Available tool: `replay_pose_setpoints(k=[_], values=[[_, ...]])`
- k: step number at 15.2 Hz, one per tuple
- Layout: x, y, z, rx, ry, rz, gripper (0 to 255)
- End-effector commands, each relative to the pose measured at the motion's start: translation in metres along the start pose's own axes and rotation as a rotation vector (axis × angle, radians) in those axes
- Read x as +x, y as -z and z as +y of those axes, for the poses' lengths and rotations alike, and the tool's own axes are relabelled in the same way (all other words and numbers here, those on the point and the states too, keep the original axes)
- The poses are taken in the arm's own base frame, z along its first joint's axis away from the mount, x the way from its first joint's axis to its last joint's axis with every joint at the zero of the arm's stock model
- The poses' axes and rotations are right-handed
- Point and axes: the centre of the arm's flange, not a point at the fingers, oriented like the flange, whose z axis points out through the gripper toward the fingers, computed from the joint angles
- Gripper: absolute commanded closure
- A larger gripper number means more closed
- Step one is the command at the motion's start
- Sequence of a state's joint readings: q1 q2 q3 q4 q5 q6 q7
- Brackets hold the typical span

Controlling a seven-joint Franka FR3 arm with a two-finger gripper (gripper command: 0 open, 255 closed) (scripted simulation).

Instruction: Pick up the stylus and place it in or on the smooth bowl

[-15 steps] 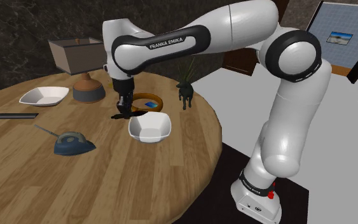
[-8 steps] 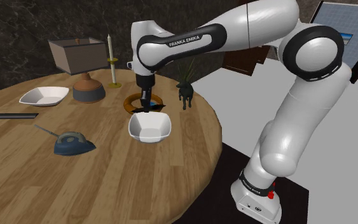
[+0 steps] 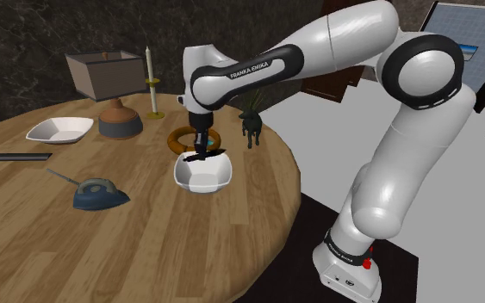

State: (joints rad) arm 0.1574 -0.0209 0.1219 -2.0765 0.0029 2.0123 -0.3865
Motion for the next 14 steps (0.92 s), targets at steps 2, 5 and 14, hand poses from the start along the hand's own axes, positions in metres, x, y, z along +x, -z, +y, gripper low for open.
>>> replay_pose_setpoints(k=[2,5,14], values=[[0.002,-0.015,0.0,0.0,0.0,0.0,255],[0.003,-0.031,0.001,0.0,0.0,0.0,255],[0.003,-0.038,0.001,0.0,0.0,0.0,255]])
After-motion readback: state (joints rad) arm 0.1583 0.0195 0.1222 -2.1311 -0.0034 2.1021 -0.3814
